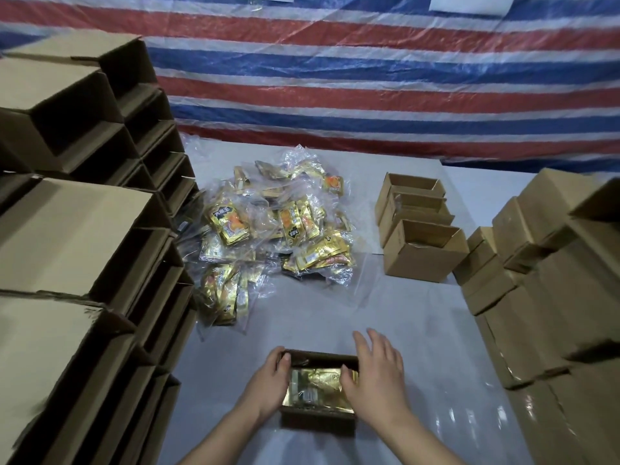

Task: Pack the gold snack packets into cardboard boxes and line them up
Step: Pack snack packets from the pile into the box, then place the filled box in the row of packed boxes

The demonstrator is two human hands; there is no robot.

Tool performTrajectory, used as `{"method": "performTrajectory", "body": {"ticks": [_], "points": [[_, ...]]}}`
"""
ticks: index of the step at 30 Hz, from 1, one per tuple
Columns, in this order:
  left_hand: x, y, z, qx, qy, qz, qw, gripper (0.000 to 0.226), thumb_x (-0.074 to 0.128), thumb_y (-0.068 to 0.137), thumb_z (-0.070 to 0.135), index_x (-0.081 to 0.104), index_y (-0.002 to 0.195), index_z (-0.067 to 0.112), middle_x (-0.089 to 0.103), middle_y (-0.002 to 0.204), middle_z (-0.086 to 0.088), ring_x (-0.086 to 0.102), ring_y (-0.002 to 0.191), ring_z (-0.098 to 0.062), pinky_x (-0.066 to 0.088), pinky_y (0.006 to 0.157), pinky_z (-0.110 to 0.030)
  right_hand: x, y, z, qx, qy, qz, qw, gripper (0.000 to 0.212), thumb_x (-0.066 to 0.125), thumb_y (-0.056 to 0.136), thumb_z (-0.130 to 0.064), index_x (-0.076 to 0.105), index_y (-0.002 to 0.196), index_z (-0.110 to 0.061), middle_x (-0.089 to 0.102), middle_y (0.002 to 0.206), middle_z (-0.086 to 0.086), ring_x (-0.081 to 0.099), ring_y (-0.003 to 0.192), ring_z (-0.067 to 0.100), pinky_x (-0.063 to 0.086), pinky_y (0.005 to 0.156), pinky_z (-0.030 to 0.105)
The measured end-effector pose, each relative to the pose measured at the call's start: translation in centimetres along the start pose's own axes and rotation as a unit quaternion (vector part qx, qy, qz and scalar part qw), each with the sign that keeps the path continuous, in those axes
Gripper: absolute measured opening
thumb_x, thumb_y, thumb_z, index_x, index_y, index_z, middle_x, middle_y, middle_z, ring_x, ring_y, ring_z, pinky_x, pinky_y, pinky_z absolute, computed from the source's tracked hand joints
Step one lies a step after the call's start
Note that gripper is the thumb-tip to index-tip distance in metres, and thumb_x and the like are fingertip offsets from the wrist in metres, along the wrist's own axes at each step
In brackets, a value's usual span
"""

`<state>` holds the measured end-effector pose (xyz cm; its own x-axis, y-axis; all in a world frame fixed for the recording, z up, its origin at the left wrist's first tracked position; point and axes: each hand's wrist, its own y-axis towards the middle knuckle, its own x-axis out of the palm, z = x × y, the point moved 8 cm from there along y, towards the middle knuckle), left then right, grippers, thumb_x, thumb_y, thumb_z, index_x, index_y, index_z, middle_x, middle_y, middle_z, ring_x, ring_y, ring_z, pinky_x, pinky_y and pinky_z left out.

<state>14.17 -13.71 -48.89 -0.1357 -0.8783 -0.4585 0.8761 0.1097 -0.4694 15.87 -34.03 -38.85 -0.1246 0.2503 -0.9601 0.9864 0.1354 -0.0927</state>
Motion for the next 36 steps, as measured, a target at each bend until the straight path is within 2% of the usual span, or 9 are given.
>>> {"method": "performTrajectory", "body": {"ticks": [2,4,6,8,14,17,25,32,36], "points": [[0.9,0.1,0.7,-0.006,0.011,0.004,1.0,0.049,0.029,0.104,0.044,0.034,0.148,0.023,0.046,0.148,-0.004,0.041,0.137,-0.023,0.031,0.106,-0.026,2.1,-0.5,3.2,0.115,0.035,-0.086,0.989,0.075,0.051,0.092,-0.049,0.021,0.154,-0.019,0.025,0.155,0.009,0.037,0.137,0.029,0.04,0.108,0.043],[1.9,0.2,2.1,-0.003,0.037,0.008,0.999,0.047,0.025,0.104,0.044,0.037,0.145,0.024,0.052,0.141,-0.007,0.046,0.133,-0.027,0.036,0.101,-0.029,3.8,-1.2,4.6,0.155,0.103,-0.114,0.976,0.076,0.051,0.094,-0.046,0.011,0.154,-0.02,0.024,0.151,0.007,0.049,0.126,0.027,0.047,0.099,0.038],[3.0,0.1,3.6,0.01,0.071,0.013,0.997,0.037,0.023,0.104,0.044,0.045,0.128,0.028,0.064,0.121,-0.008,0.057,0.117,-0.032,0.041,0.085,-0.031,3.7,-1.4,5.6,0.173,0.139,-0.089,0.971,0.073,0.054,0.094,-0.04,0.015,0.152,-0.02,0.029,0.142,0.004,0.058,0.113,0.025,0.05,0.089,0.036],[3.8,0.3,5.0,0.022,0.097,0.026,0.995,0.036,0.021,0.104,0.044,0.047,0.121,0.027,0.067,0.113,-0.008,0.06,0.108,-0.033,0.043,0.082,-0.032,3.1,-1.1,7.0,0.193,0.141,-0.065,0.969,0.07,0.054,0.094,-0.039,0.018,0.151,-0.021,0.031,0.139,0.003,0.06,0.11,0.026,0.05,0.087,0.036],[6.7,2.4,9.3,0.047,0.098,0.016,0.994,0.041,0.022,0.104,0.043,0.048,0.129,0.023,0.064,0.12,-0.009,0.058,0.113,-0.031,0.04,0.084,-0.032,0.8,1.4,11.3,0.225,0.151,-0.037,0.962,0.059,0.053,0.095,-0.035,0.028,0.146,-0.021,0.038,0.137,0.006,0.058,0.113,0.03,0.048,0.086,0.036],[8.8,3.9,11.2,0.056,0.096,0.008,0.994,0.04,0.022,0.104,0.043,0.049,0.124,0.023,0.065,0.12,-0.008,0.058,0.112,-0.031,0.038,0.081,-0.031,0.0,2.6,13.9,0.238,0.147,-0.023,0.96,0.058,0.051,0.096,-0.035,0.028,0.147,-0.02,0.039,0.138,0.007,0.057,0.113,0.03,0.048,0.086,0.037],[15.6,9.6,18.1,0.045,0.122,-0.014,0.991,0.05,0.021,0.103,0.047,0.057,0.116,0.014,0.064,0.12,-0.012,0.057,0.114,-0.033,0.043,0.092,-0.036,-2.4,8.2,23.4,0.263,0.128,0.018,0.956,0.059,0.052,0.096,-0.031,0.028,0.148,-0.018,0.046,0.138,0.01,0.056,0.115,0.031,0.049,0.086,0.039],[19.6,16.4,24.6,0.044,0.1,-0.016,0.994,0.059,0.021,0.103,0.047,0.056,0.124,0.004,0.06,0.127,-0.019,0.054,0.119,-0.036,0.043,0.1,-0.038,-5.3,16.6,30.2,0.269,0.137,0.043,0.952,0.071,0.058,0.094,-0.029,0.021,0.153,-0.013,0.049,0.14,0.014,0.054,0.122,0.035,0.048,0.092,0.04],[20.2,19.8,26.7,0.035,0.091,-0.023,0.995,0.063,0.02,0.103,0.047,0.051,0.13,0.0,0.057,0.131,-0.022,0.052,0.122,-0.038,0.04,0.102,-0.039,-5.9,20.4,32.0,0.264,0.147,0.055,0.952,0.073,0.059,0.092,-0.028,0.021,0.152,-0.013,0.055,0.133,0.016,0.056,0.117,0.038,0.048,0.09,0.042]]}}
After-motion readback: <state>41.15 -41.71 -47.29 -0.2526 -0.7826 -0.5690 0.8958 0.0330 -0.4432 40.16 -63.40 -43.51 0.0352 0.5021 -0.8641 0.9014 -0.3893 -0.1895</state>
